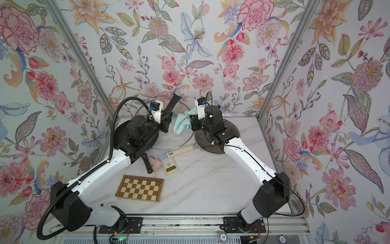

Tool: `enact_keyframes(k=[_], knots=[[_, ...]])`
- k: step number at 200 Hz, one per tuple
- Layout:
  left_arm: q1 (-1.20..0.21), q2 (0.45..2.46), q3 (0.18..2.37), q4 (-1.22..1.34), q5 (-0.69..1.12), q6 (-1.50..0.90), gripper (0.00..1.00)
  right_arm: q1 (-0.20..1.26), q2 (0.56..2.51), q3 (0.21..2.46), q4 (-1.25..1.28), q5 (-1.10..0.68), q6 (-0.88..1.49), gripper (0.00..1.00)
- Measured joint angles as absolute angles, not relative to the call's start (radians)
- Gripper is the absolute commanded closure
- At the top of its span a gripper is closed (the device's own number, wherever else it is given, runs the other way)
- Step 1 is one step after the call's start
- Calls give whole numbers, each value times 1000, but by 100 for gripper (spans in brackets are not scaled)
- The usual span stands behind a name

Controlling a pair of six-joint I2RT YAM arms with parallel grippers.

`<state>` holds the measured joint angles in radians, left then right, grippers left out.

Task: Wipe the pot lid with a cloth
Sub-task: Wipe the pot lid.

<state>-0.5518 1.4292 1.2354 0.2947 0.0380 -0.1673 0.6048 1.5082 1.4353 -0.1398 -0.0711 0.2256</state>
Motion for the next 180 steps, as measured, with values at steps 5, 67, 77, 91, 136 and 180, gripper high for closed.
enact_keyframes(k=[5,67,77,91,136,180], knots=[[-549,1438,1242,299,36,-167,100,627,1502,1428,-140,-62,232,100],[-511,1517,1305,373,15,-179,100,855,1563,1477,-129,-41,221,99],[-511,1517,1305,384,12,-179,100,835,1563,1478,-126,-63,220,100],[-511,1517,1305,391,12,-176,100,789,1560,1478,-121,-102,221,100],[-511,1511,1305,372,43,-170,100,575,1551,1478,-129,-119,200,99],[-513,1507,1305,352,98,-173,100,547,1742,1725,-133,-125,141,98]])
